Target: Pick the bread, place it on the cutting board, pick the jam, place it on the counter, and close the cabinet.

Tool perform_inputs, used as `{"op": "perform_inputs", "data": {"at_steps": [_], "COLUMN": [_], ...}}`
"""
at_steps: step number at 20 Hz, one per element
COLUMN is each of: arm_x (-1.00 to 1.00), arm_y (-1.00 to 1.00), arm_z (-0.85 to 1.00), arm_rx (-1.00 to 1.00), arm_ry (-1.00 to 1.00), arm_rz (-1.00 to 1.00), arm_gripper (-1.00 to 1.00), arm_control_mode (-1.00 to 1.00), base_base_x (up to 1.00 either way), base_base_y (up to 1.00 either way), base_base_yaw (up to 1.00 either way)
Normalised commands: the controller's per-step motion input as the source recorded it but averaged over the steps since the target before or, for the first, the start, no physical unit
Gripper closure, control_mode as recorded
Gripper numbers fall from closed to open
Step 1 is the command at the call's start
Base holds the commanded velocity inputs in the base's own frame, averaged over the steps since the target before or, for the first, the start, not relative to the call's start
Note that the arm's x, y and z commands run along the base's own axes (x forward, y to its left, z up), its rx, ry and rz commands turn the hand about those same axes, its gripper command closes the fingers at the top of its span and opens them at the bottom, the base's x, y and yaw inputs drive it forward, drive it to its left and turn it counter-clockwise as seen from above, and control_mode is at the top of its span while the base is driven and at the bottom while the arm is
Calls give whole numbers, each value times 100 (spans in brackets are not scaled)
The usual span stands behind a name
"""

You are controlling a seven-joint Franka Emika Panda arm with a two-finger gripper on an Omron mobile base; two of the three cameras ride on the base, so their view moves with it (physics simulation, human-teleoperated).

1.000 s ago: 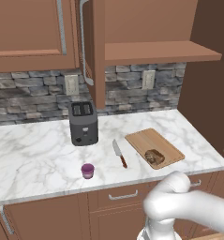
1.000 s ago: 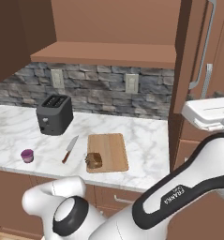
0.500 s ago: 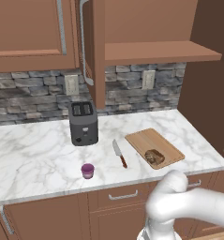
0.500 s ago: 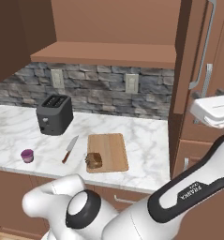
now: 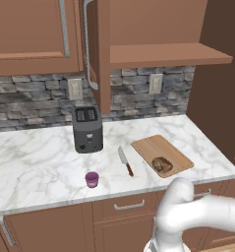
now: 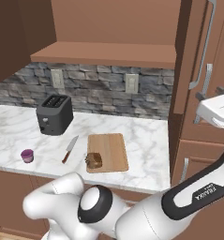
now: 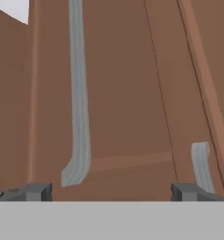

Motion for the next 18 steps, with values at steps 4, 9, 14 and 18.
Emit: {"op": "perform_inputs", "data": {"at_steps": [4,9,14,18], "arm_x": [12,10,14,11], "arm_y": [-6,0,0,0], "arm_z": [0,0,0,7], "arm_rx": [0,0,0,1], "arm_ry": [-3,0,0,0], "arm_rz": [9,7,6,5], "arm_gripper": [-100,-100,-100,-100], "arm_control_mode": [-100,-100,-100,-100], "base_base_x": [0,0,0,0], "base_base_y": [0,0,0,0], "base_base_yaw": [0,0,0,0]}}
